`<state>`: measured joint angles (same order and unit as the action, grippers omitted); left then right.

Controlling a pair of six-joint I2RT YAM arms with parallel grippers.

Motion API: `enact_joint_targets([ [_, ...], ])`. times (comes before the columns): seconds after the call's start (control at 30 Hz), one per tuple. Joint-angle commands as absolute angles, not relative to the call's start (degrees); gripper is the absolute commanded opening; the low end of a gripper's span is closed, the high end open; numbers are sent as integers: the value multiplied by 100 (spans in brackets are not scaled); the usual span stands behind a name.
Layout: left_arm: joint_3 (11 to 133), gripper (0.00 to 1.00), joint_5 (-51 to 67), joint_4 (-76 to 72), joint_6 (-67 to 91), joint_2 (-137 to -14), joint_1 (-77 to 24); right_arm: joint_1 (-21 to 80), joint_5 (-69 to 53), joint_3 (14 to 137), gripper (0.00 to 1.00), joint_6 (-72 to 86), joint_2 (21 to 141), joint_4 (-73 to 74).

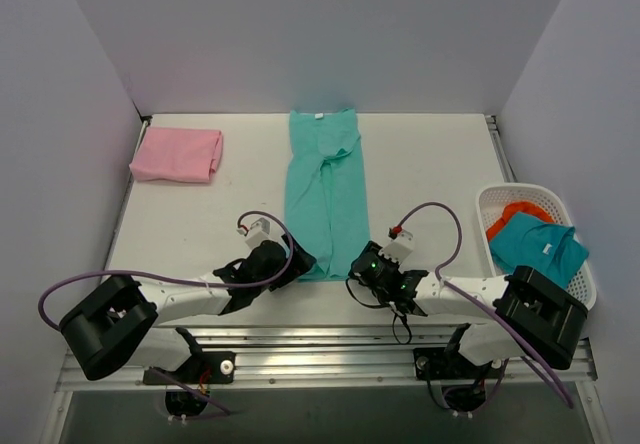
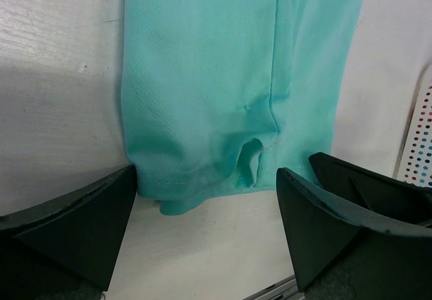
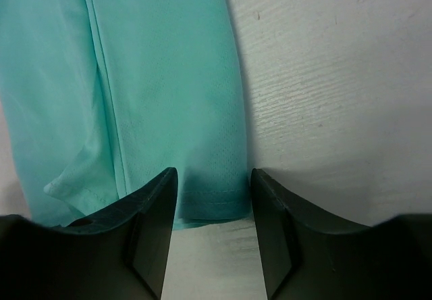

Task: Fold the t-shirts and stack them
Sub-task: Fold the tshirt

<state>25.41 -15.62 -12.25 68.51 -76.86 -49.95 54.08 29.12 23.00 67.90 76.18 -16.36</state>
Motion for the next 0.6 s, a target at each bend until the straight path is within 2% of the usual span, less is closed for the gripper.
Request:
enact_joint_targets([
  [0.0,2399,95,-1389,-852,6864,-7787,-5027,5458,3085,2276,44,6899,7541,-1239],
  [0.1,2391,94,-1371,-844,6882,-7813,-5027,5467,3076,2285,42,6917,7611,-1283],
  [0.17,2382,94,-1354,-853,6891,-7813,-5027,5467,3076,2294,37,6917,7620,-1301],
  [0.23,2364,88,-1354,-853,6908,-7813,-5027,5467,3059,2294,19,6882,7620,-1301],
  [0.33,2338,82,-1362,-844,6934,-7796,-5027,5476,3076,2347,2,6891,7629,-1204],
  [0.57,2347,55,-1353,-844,6943,-7787,-5027,5537,3155,2399,0,6987,7638,-1037],
])
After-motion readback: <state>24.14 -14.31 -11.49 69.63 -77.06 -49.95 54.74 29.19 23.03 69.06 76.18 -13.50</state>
